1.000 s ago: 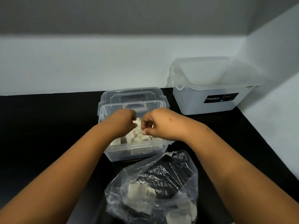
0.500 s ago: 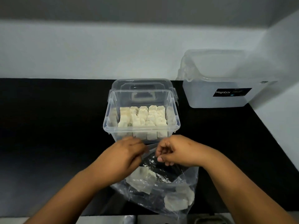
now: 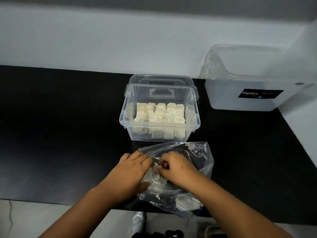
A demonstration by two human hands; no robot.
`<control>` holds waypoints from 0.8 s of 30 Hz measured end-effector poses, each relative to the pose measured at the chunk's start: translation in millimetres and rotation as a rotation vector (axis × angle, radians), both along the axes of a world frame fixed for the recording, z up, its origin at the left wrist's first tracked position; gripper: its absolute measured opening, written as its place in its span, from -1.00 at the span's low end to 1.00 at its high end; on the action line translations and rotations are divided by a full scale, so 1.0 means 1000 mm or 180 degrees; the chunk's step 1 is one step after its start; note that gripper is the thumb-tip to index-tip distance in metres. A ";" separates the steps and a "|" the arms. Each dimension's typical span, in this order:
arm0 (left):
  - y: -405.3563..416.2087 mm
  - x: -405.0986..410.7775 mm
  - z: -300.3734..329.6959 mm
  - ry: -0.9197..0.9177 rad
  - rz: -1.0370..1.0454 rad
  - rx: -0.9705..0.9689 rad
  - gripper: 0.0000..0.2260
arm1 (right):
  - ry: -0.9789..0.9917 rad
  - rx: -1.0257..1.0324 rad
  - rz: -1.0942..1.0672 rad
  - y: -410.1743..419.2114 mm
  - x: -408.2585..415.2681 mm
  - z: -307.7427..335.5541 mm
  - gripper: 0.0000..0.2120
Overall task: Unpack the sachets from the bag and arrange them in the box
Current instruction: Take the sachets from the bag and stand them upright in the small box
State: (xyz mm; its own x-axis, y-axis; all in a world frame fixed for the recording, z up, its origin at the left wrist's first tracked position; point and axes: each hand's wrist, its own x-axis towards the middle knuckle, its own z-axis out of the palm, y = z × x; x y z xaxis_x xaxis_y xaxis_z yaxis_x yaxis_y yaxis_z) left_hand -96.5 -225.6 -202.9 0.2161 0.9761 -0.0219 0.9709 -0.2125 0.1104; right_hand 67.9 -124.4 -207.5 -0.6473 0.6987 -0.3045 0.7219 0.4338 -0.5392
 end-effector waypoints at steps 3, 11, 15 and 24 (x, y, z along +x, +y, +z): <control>-0.001 -0.001 -0.001 -0.0046 0.0111 -0.0022 -0.54 | 0.0016 0.0016 -0.0061 -0.002 -0.003 -0.002 -0.86; 0.003 0.001 -0.001 -0.0688 0.0601 -0.0153 -0.55 | 0.0417 -0.0429 -0.0616 0.006 0.016 -0.006 -0.84; 0.014 0.010 0.000 -0.1192 0.1049 -0.0149 -0.70 | 0.0963 -0.0801 -0.0962 0.012 0.029 -0.007 -0.82; 0.044 0.027 -0.006 -0.1931 0.1723 -0.0492 -0.89 | 0.1483 -0.1153 -0.1195 0.016 0.036 -0.004 -0.87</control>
